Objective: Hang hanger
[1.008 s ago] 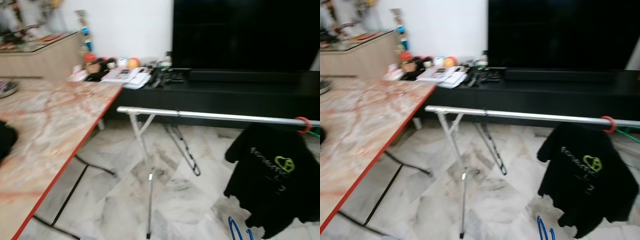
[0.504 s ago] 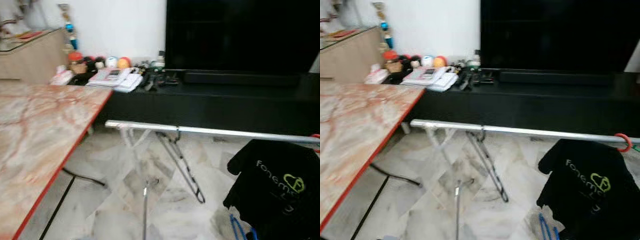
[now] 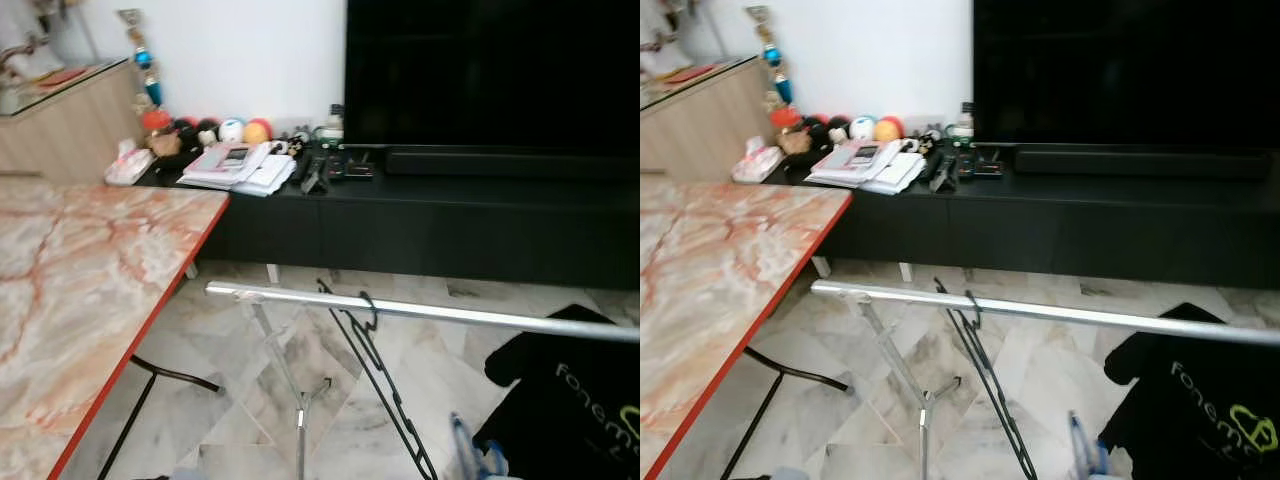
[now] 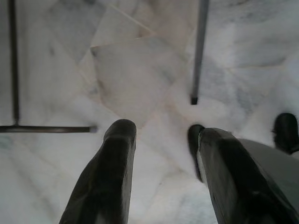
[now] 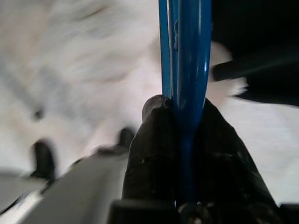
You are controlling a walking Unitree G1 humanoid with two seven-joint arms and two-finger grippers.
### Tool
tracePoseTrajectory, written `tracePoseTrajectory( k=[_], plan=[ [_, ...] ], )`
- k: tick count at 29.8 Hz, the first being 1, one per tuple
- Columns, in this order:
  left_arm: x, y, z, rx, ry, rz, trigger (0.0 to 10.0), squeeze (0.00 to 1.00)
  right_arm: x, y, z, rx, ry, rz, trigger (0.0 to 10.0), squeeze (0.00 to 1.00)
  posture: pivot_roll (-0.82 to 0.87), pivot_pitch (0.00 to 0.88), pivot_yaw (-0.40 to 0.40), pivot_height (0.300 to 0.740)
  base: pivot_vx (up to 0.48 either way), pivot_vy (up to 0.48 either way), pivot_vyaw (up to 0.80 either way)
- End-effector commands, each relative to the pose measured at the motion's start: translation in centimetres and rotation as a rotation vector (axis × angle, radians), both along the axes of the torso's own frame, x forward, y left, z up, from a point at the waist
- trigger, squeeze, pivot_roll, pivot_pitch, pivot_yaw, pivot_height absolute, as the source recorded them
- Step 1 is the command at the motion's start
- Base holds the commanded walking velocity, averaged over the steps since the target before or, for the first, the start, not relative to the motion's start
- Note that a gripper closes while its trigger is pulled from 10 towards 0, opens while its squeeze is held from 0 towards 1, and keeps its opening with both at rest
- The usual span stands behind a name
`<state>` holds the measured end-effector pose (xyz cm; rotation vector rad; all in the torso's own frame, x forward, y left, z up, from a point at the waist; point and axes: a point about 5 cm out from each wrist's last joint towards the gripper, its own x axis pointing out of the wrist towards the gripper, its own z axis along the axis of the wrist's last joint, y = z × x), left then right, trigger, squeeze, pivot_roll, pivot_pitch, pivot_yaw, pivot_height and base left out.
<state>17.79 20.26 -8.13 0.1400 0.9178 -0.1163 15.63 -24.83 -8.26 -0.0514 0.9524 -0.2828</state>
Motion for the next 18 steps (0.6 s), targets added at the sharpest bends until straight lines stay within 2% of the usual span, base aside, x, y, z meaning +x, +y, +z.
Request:
tracePoseTrajectory(
  k=[1, 3, 4, 7, 13, 15, 18],
  plan=[
    [-1.5, 0.9, -0.6, 0.038, 0.053, -0.003, 10.0, 0.00, 1.5, 0.0, 0.7, 0.001, -0.078, -0.033, 10.0, 0.00, 0.06, 0.002, 0.022, 0.740, 0.000, 0.000, 0.00],
    [-1.6, 0.9, -0.6, 0.039, 0.056, -0.004, 10.0, 0.00, 1.9, -0.2, 1.0, -0.005, -0.097, -0.040, 10.0, 0.00, 0.06, 0.002, 0.022, 0.740, 0.000, 0.000, 0.00],
    [-1.7, 0.9, -0.7, 0.041, 0.059, -0.004, 10.0, 0.00, 3.0, -0.5, 1.7, -0.024, -0.149, -0.034, 10.0, 0.00, 0.06, 0.005, 0.019, 0.740, 0.000, 0.000, 0.00],
    [-1.9, 0.8, -0.7, 0.041, 0.062, -0.006, 10.0, 0.00, 4.2, -0.9, 2.7, -0.043, -0.224, -0.035, 10.0, 0.00, 0.05, 0.013, 0.014, 0.740, 0.000, 0.000, 0.00],
    [-2.2, 0.8, -0.9, 0.043, 0.070, -0.012, 10.0, 0.00, 7.2, -2.0, 6.0, -0.124, -0.489, -0.076, 10.0, 0.00, 0.04, 0.020, 0.012, 0.740, 0.000, 0.000, 0.00],
    [-2.3, 0.7, -0.9, 0.043, 0.072, -0.015, 10.0, 0.00, 8.0, -1.9, 6.9, -0.144, -0.561, -0.070, 10.0, 0.00, 0.04, 0.022, 0.011, 0.740, 0.000, 0.000, 0.00],
    [-2.3, 0.7, -0.9, 0.043, 0.073, -0.017, 10.0, 0.00, 8.5, -1.5, 7.5, -0.163, -0.605, -0.044, 10.0, 0.00, 0.04, 0.021, 0.009, 0.740, 0.000, 0.000, 0.00]
  ],
)
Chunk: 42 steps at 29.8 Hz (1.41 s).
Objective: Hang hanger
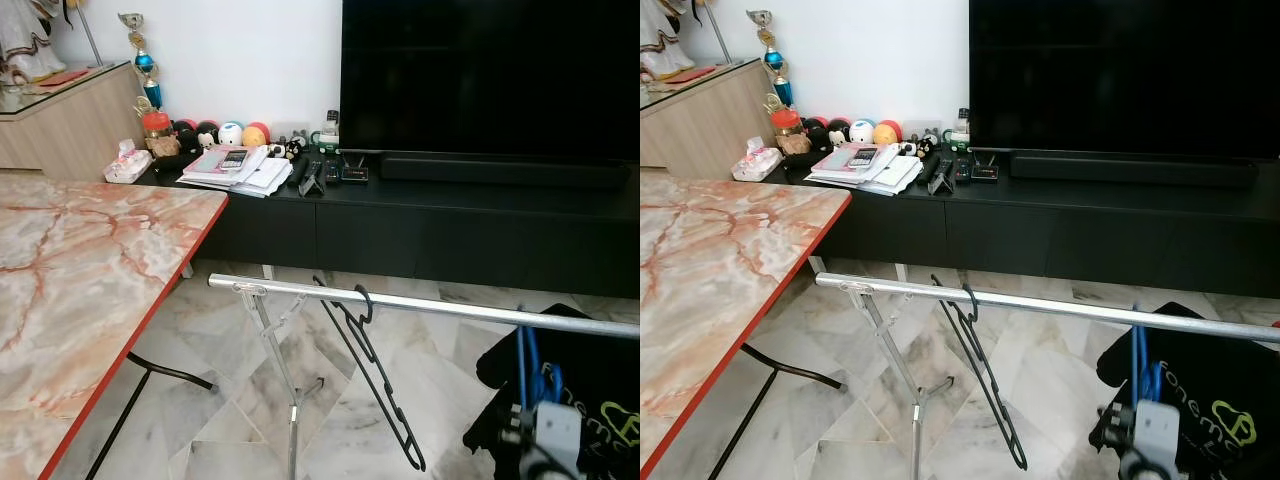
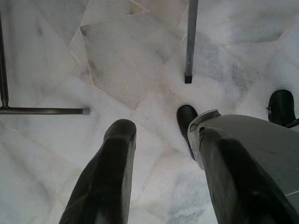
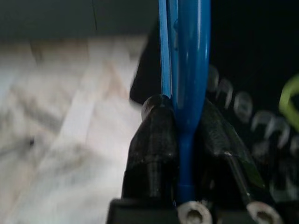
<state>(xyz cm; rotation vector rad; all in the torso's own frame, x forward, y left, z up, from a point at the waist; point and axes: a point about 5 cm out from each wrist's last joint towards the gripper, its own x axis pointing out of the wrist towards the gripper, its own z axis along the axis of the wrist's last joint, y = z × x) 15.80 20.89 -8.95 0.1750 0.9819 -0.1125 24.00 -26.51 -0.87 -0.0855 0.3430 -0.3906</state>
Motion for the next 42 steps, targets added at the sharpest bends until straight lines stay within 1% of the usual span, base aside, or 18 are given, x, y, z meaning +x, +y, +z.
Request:
tracePoseTrajectory(
  k=[1, 6, 7, 8, 12, 14, 17, 18, 22, 24, 26, 30, 35, 36, 37, 39, 40, 42],
  plan=[
    [-0.3, 0.1, -0.1, 0.006, 0.010, -0.008, 10.0, 0.00, 0.6, 0.4, 0.6, -0.014, -0.045, 0.012, 10.0, 0.00, 0.04, 0.022, 0.008, 0.740, 0.000, 0.000, 0.00],
    [-0.3, 0.1, -0.1, 0.008, 0.008, -0.009, 10.0, 0.00, 3.1, 1.6, 2.9, -0.031, -0.167, 0.037, 10.0, 0.00, 0.05, 0.012, 0.008, 0.740, 0.000, 0.000, 0.00],
    [-0.3, 0.1, -0.1, 0.008, 0.008, -0.009, 10.0, 0.00, 3.1, 1.6, 2.9, -0.031, -0.167, 0.037, 10.0, 0.00, 0.05, 0.012, 0.008, 0.740, 0.000, 0.000, 0.00],
    [-0.2, 0.1, -0.1, 0.009, 0.009, -0.010, 10.0, 0.00, 3.8, 1.9, 3.5, -0.030, -0.188, 0.049, 10.0, 0.00, 0.05, 0.008, 0.009, 0.740, 0.000, 0.000, 0.00],
    [-0.3, -0.1, -0.1, 0.007, 0.011, -0.014, 10.0, 0.00, 5.1, 2.7, 4.4, -0.012, -0.205, 0.097, 10.0, 0.00, 0.05, 0.000, 0.010, 0.740, 0.000, 0.000, 0.00],
    [-0.3, -0.1, -0.2, 0.006, 0.012, -0.014, 10.0, 0.00, 5.3, 2.8, 4.6, -0.012, -0.208, 0.106, 10.0, 0.00, 0.05, 0.000, 0.009, 0.740, 0.000, 0.000, 0.00],
    [-0.4, -0.1, -0.2, 0.006, 0.014, -0.016, 10.0, 0.00, 5.6, 2.9, 4.5, -0.006, -0.189, 0.121, 10.0, 0.00, 0.05, 0.000, 0.008, 0.740, 0.000, 0.000, 0.00],
    [-0.5, -0.1, -0.2, 0.004, 0.017, -0.017, 10.0, 0.00, 5.8, 3.0, 4.5, 0.016, -0.173, 0.136, 10.0, 0.00, 0.05, 0.000, 0.009, 0.740, 0.000, 0.000, 0.00],
    [-0.7, -0.2, -0.3, 0.000, 0.025, -0.024, 10.0, 0.00, 5.9, 3.1, 3.9, 0.042, -0.104, 0.161, 10.0, 0.00, 0.05, 0.000, 0.009, 0.740, 0.000, 0.000, 0.00],
    [-0.7, -0.2, -0.3, 0.000, 0.025, -0.024, 10.0, 0.00, 5.9, 3.1, 3.9, 0.042, -0.104, 0.161, 10.0, 0.00, 0.05, 0.000, 0.009, 0.740, 0.000, 0.000, 0.00],
    [-0.7, -0.2, -0.3, -0.002, 0.029, -0.027, 10.0, 0.00, 6.0, 3.2, 3.4, 0.076, -0.034, 0.188, 10.0, 0.00, 0.05, 0.000, 0.010, 0.740, 0.000, 0.000, 0.00],
    [-0.8, -0.3, -0.4, -0.005, 0.035, -0.029, 10.0, 0.00, 6.1, 3.1, 3.3, 0.109, 0.000, 0.197, 10.0, 0.00, 0.05, 0.000, 0.010, 0.740, 0.000, 0.000, 0.00],
    [-0.9, -0.3, -0.5, -0.007, 0.045, -0.032, 10.0, 0.00, 6.3, 3.6, 3.1, 0.141, 0.040, 0.267, 10.0, 0.00, 0.05, 0.000, 0.010, 0.740, 0.000, 0.000, 0.00],
    [-1.0, -0.2, -0.5, -0.007, 0.047, -0.032, 10.0, 0.00, 6.2, 3.7, 3.0, 0.145, 0.039, 0.271, 10.0, 0.71, 0.06, 0.000, 0.006, 0.740, 0.000, 0.000, 0.00],
    [-1.1, -0.2, -0.5, -0.006, 0.050, -0.031, 10.0, 0.00, 6.0, 3.7, 2.9, 0.150, 0.038, 0.273, 10.0, 1.00, 0.06, 0.000, 0.006, 0.740, 0.000, 0.000, 0.00],
    [-1.2, -0.1, -0.5, -0.005, 0.051, -0.030, 10.0, 0.00, 5.9, 3.8, 2.8, 0.145, 0.025, 0.271, 10.0, 1.00, 0.06, 0.000, 0.005, 0.740, 0.000, 0.000, 0.00],
    [-1.3, -0.1, -0.6, -0.004, 0.055, -0.028, 10.0, 0.00, 5.6, 3.6, 2.9, 0.145, -0.009, 0.256, 10.0, 1.00, 0.06, 0.000, 0.005, 0.740, 0.000, 0.000, 0.00],
    [-1.4, -0.1, -0.6, -0.004, 0.057, -0.027, 10.0, 0.00, 5.4, 3.6, 2.9, 0.148, -0.033, 0.248, 10.0, 1.00, 0.06, 0.003, 0.003, 0.740, 0.000, 0.000, 0.00]
  ],
)
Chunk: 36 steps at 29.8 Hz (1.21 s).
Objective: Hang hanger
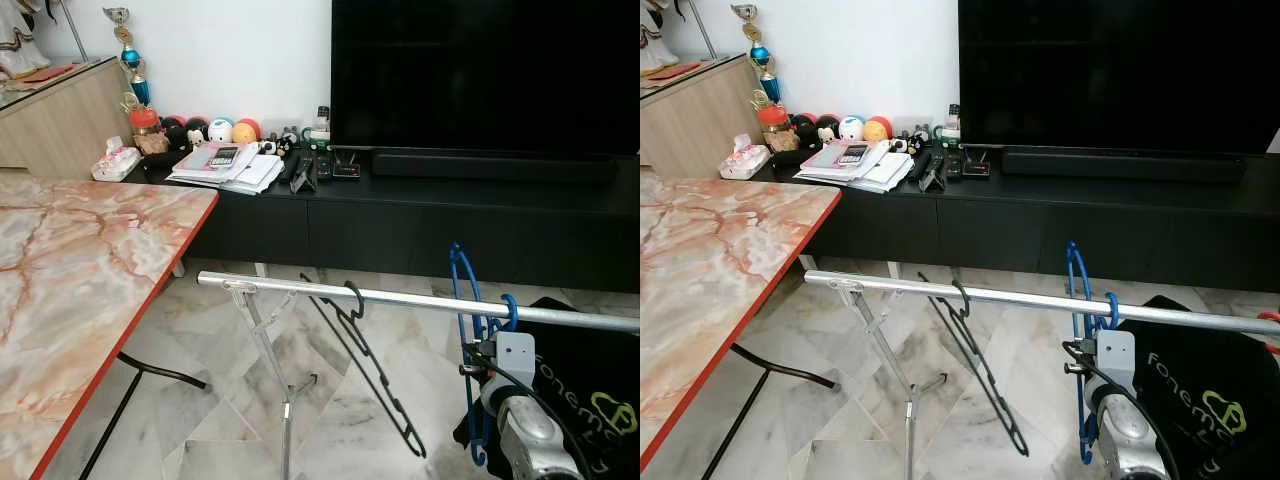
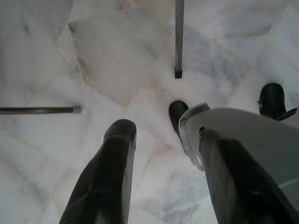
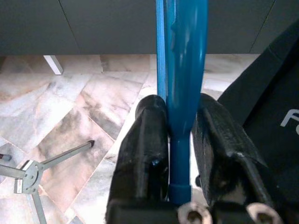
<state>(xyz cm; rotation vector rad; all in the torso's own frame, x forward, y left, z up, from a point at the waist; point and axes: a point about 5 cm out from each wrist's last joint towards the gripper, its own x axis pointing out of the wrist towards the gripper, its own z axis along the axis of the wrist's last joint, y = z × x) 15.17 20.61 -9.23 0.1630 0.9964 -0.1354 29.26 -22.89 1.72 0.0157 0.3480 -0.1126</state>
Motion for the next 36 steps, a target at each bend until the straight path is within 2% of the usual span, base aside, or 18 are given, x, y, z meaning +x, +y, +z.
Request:
tracePoseTrajectory(
  k=[1, 4, 9, 11, 20, 21, 22, 25, 30, 36],
  plan=[
    [-0.8, 0.2, -0.3, 0.016, 0.040, -0.015, 10.0, 0.00, 0.0, 0.0, 0.3, 0.007, -0.033, -0.011, 10.0, 1.00, 0.06, 0.003, 0.003, 0.740, 0.000, 0.000, 0.00],
    [-1.1, 0.2, -0.5, 0.018, 0.051, -0.017, 10.0, 0.00, -1.4, -0.3, 0.2, 0.004, -0.111, -0.030, 10.0, 1.00, 0.05, 0.014, 0.005, 0.740, 0.000, 0.000, 0.00],
    [-1.3, 0.1, -0.5, 0.019, 0.057, -0.019, 10.0, 0.00, -2.7, -0.5, 0.8, -0.012, -0.202, -0.039, 10.0, 1.00, 0.04, 0.018, 0.007, 0.740, 0.000, 0.000, 0.00],
    [-1.4, -0.1, -0.6, 0.017, 0.061, -0.023, 10.0, 0.00, -3.6, -0.3, 1.6, -0.037, -0.285, -0.036, 10.0, 1.00, 0.03, 0.021, 0.008, 0.740, 0.000, 0.000, 0.00],
    [-1.2, -1.1, -0.7, 0.012, 0.066, -0.035, 10.0, 0.00, -5.5, 0.6, 2.2, -0.047, -0.346, -0.015, 10.0, 0.98, 0.03, 0.024, 0.009, 0.740, 0.000, 0.000, 0.00],
    [-1.2, -1.1, -0.7, 0.014, 0.065, -0.035, 10.0, 0.00, -5.6, 0.7, 2.3, -0.047, -0.353, -0.009, 10.0, 0.85, 0.03, 0.024, 0.009, 0.740, 0.000, 0.000, 0.00],
    [-1.1, -1.0, -0.7, 0.016, 0.059, -0.019, 10.0, 0.00, -5.7, 0.9, 2.7, -0.054, -0.369, 0.002, 10.0, 0.00, 0.03, 0.024, 0.010, 0.740, 0.000, 0.000, 0.00],
    [-0.9, -0.6, -0.6, 0.028, 0.053, 0.018, 10.0, 0.00, -5.5, 0.9, 3.3, -0.060, -0.396, 0.001, 10.0, 0.00, 0.03, 0.025, 0.013, 0.740, 0.000, 0.000, 0.00],
    [-1.3, 1.4, -0.4, 0.024, 0.049, 0.098, 10.0, 0.00, -4.7, 0.7, 4.3, -0.064, -0.432, -0.005, 10.0, 0.00, 0.04, 0.030, 0.012, 0.740, 0.000, 0.000, 0.00],
    [-1.5, 1.6, -0.4, 0.016, 0.051, 0.123, 10.0, 0.00, -4.3, 1.1, 4.9, -0.062, -0.445, 0.011, 10.0, 0.00, 0.04, 0.035, 0.009, 0.740, 0.000, 0.000, 0.00]
  ],
)
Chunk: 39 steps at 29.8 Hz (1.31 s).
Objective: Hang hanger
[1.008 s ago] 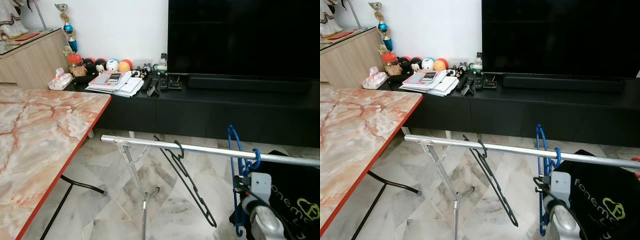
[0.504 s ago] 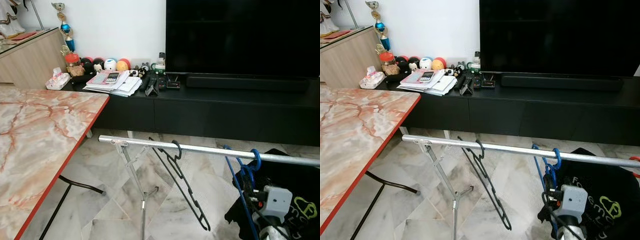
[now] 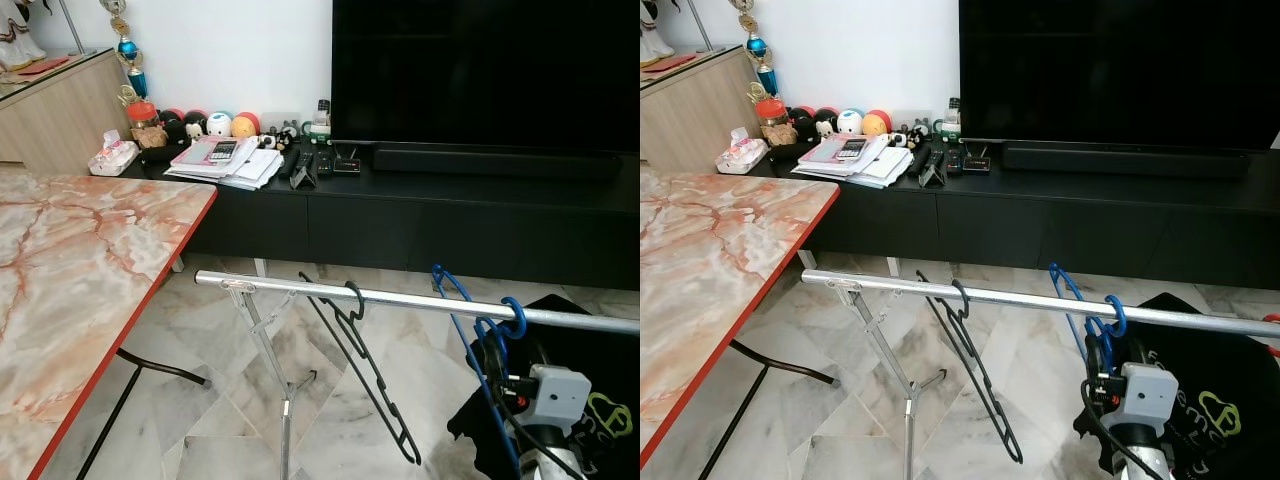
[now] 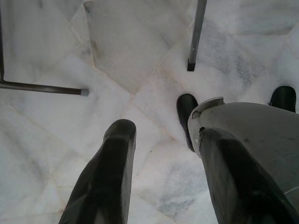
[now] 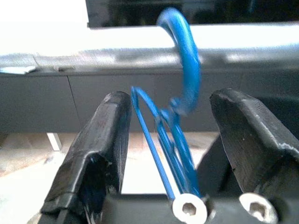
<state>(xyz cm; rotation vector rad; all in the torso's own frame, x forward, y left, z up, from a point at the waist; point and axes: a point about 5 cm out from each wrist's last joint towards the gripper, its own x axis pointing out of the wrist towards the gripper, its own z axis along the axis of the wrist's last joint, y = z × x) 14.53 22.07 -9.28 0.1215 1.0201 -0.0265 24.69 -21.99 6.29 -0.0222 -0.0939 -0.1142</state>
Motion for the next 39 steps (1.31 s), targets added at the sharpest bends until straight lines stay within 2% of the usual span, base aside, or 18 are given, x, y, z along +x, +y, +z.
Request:
tracePoseTrajectory(
  k=[1, 15, 19, 25, 29, 33, 39],
  plan=[
    [-0.9, 0.2, -0.3, -0.002, 0.035, 0.012, 10.0, 0.00, 0.2, 0.2, 0.3, -0.001, -0.006, 0.008, 10.0, 0.00, 0.04, 0.035, 0.009, 0.740, 0.000, 0.000, 0.00],
    [-0.7, 0.3, -0.2, -0.006, 0.035, 0.006, 10.0, 0.00, 0.3, 0.6, 0.2, 0.008, 0.010, 0.009, 10.0, 0.00, 0.04, 0.046, 0.013, 0.740, 0.000, 0.000, 0.00],
    [-0.4, 0.2, -0.1, -0.010, 0.031, 0.005, 10.0, 0.00, 0.5, 0.8, 0.2, 0.012, 0.011, 0.014, 10.0, 0.00, 0.04, 0.047, 0.013, 0.740, -0.257, 0.000, 0.00],
    [1.2, -1.3, 0.1, -0.026, 0.009, -0.006, 10.0, 0.00, 0.5, 1.1, 0.0, 0.015, 0.022, 0.027, 10.0, 0.00, 0.04, 0.046, 0.011, 0.740, -0.284, 0.000, 0.00],
    [1.6, -2.0, 0.1, -0.031, 0.004, -0.010, 10.0, 0.00, 0.5, 1.2, -0.1, 0.016, 0.027, 0.029, 10.0, 0.00, 0.04, 0.048, 0.012, 0.740, -0.294, 0.000, 0.00],
    [1.5, -1.9, 0.1, -0.030, 0.008, -0.009, 10.0, 0.00, 0.5, 1.2, -0.2, 0.016, 0.031, 0.031, 10.0, 0.00, 0.04, 0.048, 0.011, 0.740, -0.300, 0.000, 0.00],
    [-0.1, -0.1, -0.1, -0.018, 0.024, 0.005, 10.0, 0.00, 0.7, 1.3, -0.2, 0.018, 0.033, 0.036, 10.0, 0.00, 0.04, 0.048, 0.013, 0.740, -0.301, 0.000, 0.00]
  ],
)
